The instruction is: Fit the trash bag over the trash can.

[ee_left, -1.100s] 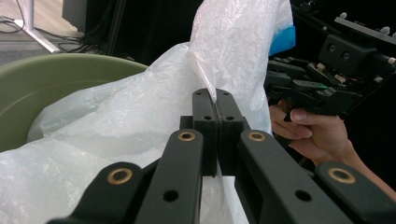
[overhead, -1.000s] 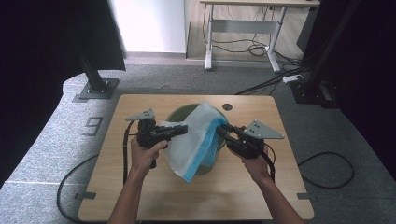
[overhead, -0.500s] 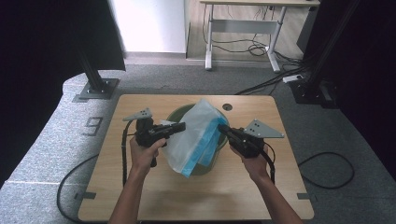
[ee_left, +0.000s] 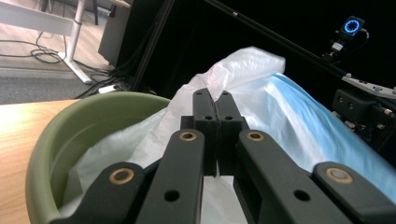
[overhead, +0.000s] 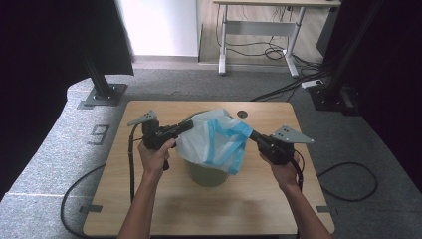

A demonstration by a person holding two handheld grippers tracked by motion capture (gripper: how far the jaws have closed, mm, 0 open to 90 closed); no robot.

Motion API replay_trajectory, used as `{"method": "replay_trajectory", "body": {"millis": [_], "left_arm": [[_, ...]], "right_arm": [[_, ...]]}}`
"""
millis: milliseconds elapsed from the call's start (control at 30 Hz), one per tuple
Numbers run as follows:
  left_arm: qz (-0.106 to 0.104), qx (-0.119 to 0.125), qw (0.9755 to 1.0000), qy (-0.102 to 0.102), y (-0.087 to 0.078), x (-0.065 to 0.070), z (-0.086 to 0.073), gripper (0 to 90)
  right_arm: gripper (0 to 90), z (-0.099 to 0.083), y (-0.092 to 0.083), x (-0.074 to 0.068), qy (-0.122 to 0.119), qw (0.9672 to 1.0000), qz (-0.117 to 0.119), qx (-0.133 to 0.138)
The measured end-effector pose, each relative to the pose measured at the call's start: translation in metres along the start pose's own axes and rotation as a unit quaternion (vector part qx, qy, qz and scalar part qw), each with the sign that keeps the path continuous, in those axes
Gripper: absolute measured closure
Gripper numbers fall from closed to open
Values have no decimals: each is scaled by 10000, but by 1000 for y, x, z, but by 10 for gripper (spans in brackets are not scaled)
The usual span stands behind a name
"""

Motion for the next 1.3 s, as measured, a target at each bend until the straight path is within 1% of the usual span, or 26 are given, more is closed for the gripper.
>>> {"method": "replay_trajectory", "body": {"millis": [100, 167, 267, 333, 433, 533, 600, 700, 733, 767, 900, 1033, 1067, 1100, 1200, 1300], "left_arm": [[33, 37, 10000, 53, 2, -1, 0, 897], [58, 83, 9999, 74, 1, -2, 2, 897], [96, 125, 9998, 103, -3, -4, 7, 897], [97, 124, 9998, 151, -6, -3, 9, 897], [140, 132, 9996, 230, -12, -2, 8, 896], [193, 110, 9993, 315, -19, -3, 4, 897], [242, 87, 9989, 379, -26, -3, -1, 897], [311, 15, 9985, 460, -33, -3, -10, 897], [305, 8, 9985, 460, -36, -2, -13, 897], [285, -8, 9984, 484, -39, -1, -15, 897], [277, -69, 9977, 612, -49, 6, -23, 897], [343, -144, 9965, 747, -55, 8, -29, 897], [406, -161, 9959, 787, -58, 8, -31, 897], [449, -176, 9957, 796, -60, 7, -33, 897], [470, -200, 9958, 761, -67, 4, -40, 897], [479, -242, 9958, 744, -71, 2, -48, 897]], "right_arm": [[890, 3, -5, 15, -40, 9997, -227, -36], [890, 5, -7, 23, -39, 9994, -348, -22], [890, 13, -8, 34, 7, 9987, -505, 73], [890, 19, -9, 36, 23, 9985, -522, 173], [889, 24, -10, 32, -82, 9984, -483, 285], [889, 21, -13, 26, -202, 9982, -475, 315], [890, 16, -16, 26, -191, 9981, -498, 319], [889, 4, -20, 27, -93, 9984, -488, 277], [890, -1, -23, 26, 5, 9986, -446, 294], [889, -5, -26, 24, 50, 9987, -401, 299], [889, -17, -34, 8, 35, 9995, -184, 269], [889, -27, -35, -5, 64, 9998, 38, 202], [889, -30, -35, -8, 80, 9998, 99, 175], [889, -35, -36, -13, 88, 9997, 167, 131], [889, -48, -36, -21, 122, 9995, 285, 9], [889, -63, -35, -28, 198, 9992, 339, -122]]}}
Point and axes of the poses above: each handheld gripper's, and its own axes: y roughly forward along the jaws, z roughly out of its top, x roughly to its right, the point moved 6 cm from there along y, roughly forward along the jaws, and after that the axes turned 7 degrees about x, right-handed, at the moved point
